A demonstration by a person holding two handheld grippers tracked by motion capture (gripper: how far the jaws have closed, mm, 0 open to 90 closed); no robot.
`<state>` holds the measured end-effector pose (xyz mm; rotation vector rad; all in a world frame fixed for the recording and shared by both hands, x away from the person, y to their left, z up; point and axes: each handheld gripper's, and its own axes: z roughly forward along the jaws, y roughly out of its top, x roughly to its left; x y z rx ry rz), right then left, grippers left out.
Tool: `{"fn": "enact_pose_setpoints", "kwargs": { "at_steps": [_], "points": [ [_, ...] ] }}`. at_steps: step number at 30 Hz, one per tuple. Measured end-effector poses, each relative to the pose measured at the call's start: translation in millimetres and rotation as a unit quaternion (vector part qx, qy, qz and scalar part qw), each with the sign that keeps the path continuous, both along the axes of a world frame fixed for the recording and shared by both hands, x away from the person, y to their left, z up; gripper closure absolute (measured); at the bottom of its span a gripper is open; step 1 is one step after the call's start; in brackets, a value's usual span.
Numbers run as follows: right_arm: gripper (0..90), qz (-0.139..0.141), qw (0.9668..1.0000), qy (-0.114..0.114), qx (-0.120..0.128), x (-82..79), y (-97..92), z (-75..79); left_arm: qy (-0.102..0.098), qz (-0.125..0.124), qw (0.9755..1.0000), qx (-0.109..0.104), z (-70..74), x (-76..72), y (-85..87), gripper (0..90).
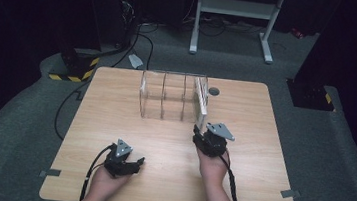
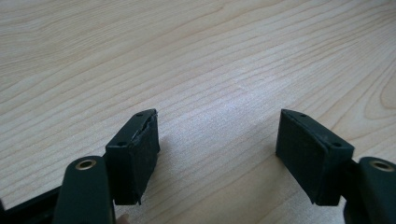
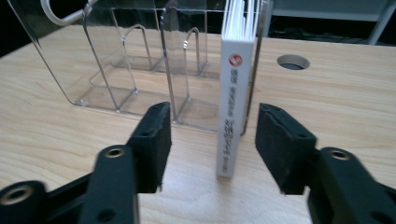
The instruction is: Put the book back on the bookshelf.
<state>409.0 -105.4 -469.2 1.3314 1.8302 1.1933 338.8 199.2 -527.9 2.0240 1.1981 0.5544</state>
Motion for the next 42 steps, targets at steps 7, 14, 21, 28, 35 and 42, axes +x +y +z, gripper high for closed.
{"fn": "enact_pose_setpoints", "kwargs": {
  "at_steps": [7,14,21,28,35,42],
  "points": [
    [72.5,-0.002,0.9998,-0.019,0.002,-0.2,-10.1,0.4,0.001,0.000,1.0000,0.001,0.2,-0.2,0.1,30.0],
    [68.5,-0.005,1.0000,-0.004,-0.005,12.0,-10.5,-2.0,0.001,-0.001,1.0000,0.000,0.1,-0.1,0.1,30.0],
    [71.7,-0.008,0.9999,-0.004,-0.006,17.1,-7.5,-1.4,0.001,-0.001,1.0000,0.000,0.1,-0.1,0.1,30.0],
    [73.6,-0.008,0.9999,-0.006,-0.005,19.5,-4.8,0.4,0.000,-0.001,1.0000,0.000,0.1,-0.1,0.1,30.0],
    [74.2,-0.008,0.9999,-0.006,-0.003,21.2,-2.7,0.0,0.001,-0.001,1.0000,0.000,0.1,-0.1,0.1,30.0],
    [74.7,-0.010,0.9999,-0.006,0.002,22.2,-0.1,0.0,0.001,-0.001,1.0000,0.000,0.1,-0.1,0.1,30.0]
  ]
}}
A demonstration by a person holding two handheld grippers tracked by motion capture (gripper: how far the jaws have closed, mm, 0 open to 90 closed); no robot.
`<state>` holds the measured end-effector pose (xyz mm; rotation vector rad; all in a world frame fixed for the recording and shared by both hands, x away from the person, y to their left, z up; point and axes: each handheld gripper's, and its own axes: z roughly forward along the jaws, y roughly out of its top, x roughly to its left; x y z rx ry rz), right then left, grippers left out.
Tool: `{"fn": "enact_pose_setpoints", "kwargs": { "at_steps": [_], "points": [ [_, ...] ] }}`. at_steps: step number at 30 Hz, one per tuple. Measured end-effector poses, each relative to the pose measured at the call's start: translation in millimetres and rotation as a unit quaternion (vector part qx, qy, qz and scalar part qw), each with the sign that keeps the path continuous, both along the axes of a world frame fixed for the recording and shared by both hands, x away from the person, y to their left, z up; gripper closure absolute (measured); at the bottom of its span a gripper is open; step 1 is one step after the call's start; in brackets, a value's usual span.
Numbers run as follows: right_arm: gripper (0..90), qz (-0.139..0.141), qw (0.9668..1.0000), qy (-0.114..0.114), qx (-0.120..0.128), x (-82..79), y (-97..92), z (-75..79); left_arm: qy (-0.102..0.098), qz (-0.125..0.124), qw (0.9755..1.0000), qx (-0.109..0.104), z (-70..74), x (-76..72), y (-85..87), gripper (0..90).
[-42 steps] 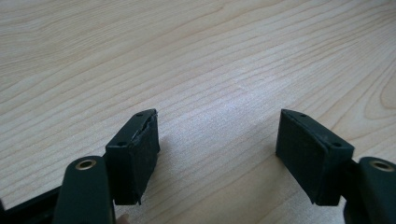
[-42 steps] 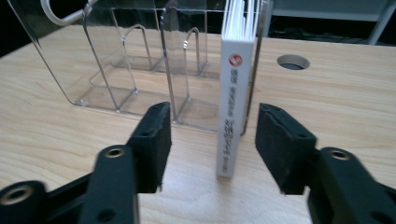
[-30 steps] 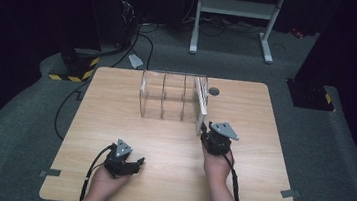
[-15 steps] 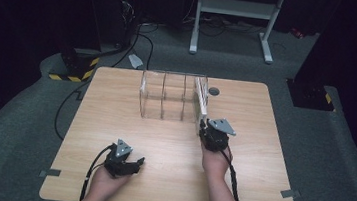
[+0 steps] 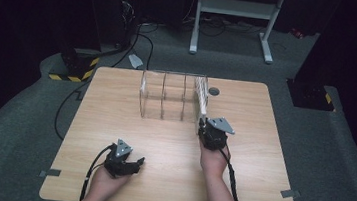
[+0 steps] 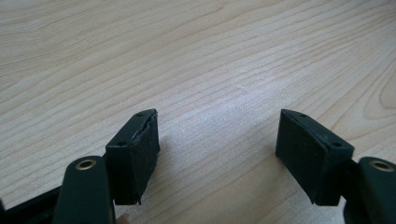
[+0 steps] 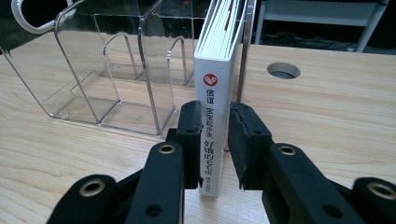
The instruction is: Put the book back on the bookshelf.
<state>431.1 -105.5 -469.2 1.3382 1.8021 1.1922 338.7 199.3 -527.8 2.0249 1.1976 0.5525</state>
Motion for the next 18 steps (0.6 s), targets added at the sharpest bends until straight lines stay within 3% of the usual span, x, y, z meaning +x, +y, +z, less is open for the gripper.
{"fn": "enact_pose_setpoints", "kwargs": {
  "at_steps": [18],
  "points": [
    [75.7,-0.016,0.9999,-0.002,0.007,4.6,5.0,0.0,-0.001,0.000,1.0000,0.000,-0.1,0.0,0.0,29.9]
  ]
}}
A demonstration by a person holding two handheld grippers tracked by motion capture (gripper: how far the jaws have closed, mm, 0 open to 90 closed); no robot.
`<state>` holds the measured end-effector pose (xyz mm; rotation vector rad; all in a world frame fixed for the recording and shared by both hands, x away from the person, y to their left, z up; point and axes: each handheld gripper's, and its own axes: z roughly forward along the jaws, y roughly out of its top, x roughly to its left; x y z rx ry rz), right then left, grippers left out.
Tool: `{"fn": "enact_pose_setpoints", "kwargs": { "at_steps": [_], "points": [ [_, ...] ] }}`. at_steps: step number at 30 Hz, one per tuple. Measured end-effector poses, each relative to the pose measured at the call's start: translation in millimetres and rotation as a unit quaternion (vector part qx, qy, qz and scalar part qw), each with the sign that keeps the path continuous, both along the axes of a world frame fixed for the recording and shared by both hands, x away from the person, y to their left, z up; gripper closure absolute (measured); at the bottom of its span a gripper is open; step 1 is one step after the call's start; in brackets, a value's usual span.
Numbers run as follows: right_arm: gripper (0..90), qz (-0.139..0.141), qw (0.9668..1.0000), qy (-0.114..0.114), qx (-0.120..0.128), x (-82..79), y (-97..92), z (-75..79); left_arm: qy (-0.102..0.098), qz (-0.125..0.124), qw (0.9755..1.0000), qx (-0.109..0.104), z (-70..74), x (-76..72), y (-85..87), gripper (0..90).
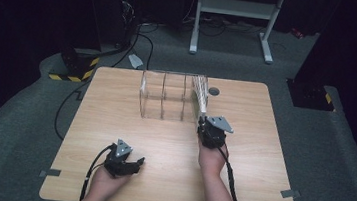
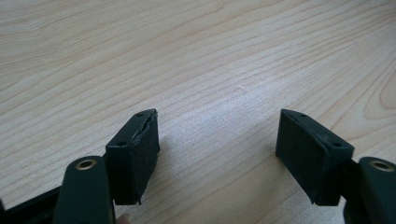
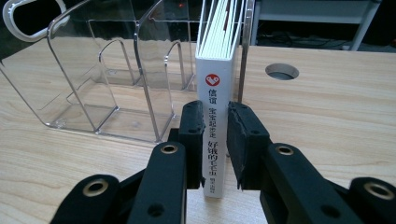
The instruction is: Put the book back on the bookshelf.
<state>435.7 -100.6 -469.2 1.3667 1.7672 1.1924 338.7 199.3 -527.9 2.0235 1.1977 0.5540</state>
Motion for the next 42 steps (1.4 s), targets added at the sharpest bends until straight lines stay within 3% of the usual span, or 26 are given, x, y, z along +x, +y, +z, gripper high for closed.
{"fn": "enact_pose_setpoints", "kwargs": {
  "at_steps": [26,42],
  "points": [
    [74.0,-0.009,0.9999,0.003,0.006,5.1,3.3,1.2,0.000,0.000,1.0000,0.000,0.0,0.0,0.0,30.0],
    [67.0,-0.002,1.0000,0.002,0.007,4.3,3.1,1.8,0.000,0.000,1.0000,0.000,0.0,0.0,0.0,30.0]
  ]
}}
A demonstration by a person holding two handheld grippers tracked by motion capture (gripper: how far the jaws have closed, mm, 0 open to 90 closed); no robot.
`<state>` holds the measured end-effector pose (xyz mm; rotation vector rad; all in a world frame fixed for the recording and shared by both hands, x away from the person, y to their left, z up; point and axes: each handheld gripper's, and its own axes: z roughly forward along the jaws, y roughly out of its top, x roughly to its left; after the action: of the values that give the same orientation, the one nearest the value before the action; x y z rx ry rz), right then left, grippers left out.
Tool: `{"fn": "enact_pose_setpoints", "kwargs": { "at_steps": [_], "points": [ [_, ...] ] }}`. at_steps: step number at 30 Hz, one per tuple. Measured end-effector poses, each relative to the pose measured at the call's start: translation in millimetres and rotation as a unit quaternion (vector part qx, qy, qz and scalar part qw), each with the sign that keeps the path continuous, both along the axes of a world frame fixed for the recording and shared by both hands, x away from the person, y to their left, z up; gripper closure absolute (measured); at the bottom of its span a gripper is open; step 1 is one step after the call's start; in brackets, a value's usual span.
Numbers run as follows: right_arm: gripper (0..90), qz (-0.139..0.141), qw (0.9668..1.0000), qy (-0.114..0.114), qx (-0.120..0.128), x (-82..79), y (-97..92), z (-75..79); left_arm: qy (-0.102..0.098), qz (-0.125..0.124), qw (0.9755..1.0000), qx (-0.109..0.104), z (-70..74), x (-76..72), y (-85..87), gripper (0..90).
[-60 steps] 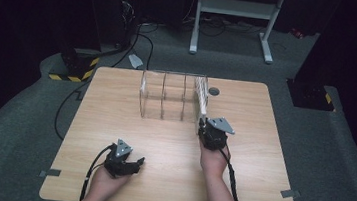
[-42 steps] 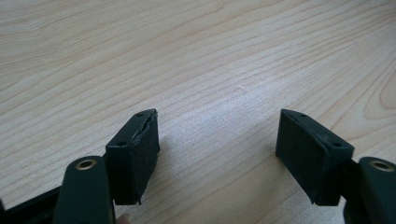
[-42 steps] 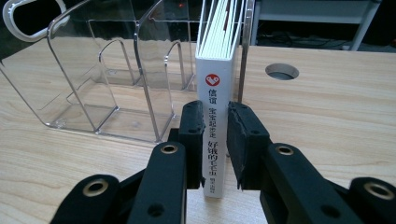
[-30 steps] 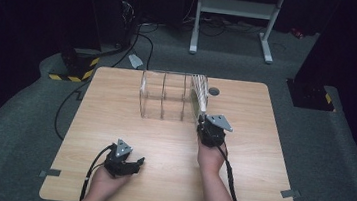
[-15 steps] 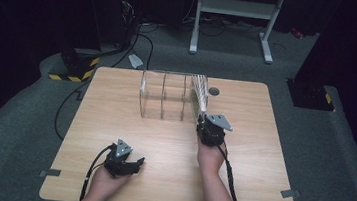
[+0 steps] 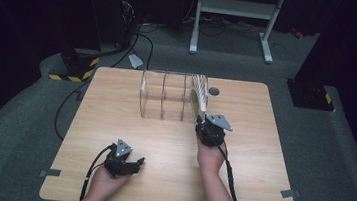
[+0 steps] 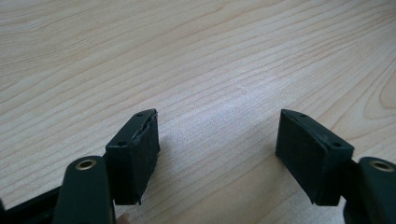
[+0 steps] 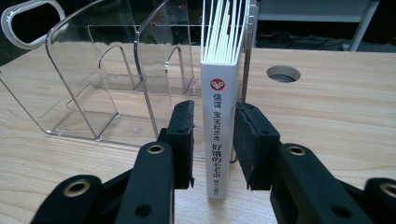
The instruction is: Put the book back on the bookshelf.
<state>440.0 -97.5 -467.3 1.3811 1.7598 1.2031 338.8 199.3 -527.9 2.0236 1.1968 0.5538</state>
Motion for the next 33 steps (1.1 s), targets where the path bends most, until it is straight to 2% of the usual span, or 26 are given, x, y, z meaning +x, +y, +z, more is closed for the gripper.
{"fn": "enact_pose_setpoints", "kwargs": {
  "at_steps": [4,12,28,33],
  "points": [
    [61.9,0.004,1.0000,0.004,0.000,-0.3,-0.2,0.3,0.001,0.000,1.0000,0.000,0.1,0.0,0.1,30.0],
    [57.1,0.021,0.9998,0.004,-0.006,-4.8,0.1,0.3,0.000,-0.001,1.0000,0.001,0.1,0.0,0.1,30.0],
    [44.6,0.063,0.9979,0.014,0.005,-24.3,-4.5,3.2,0.001,-0.001,1.0000,0.002,0.3,-1.3,0.4,30.0],
    [41.1,0.079,0.9967,0.013,-0.006,-32.0,-5.1,3.5,0.001,-0.001,1.0000,0.002,0.2,-1.4,0.4,30.0]
  ]
}}
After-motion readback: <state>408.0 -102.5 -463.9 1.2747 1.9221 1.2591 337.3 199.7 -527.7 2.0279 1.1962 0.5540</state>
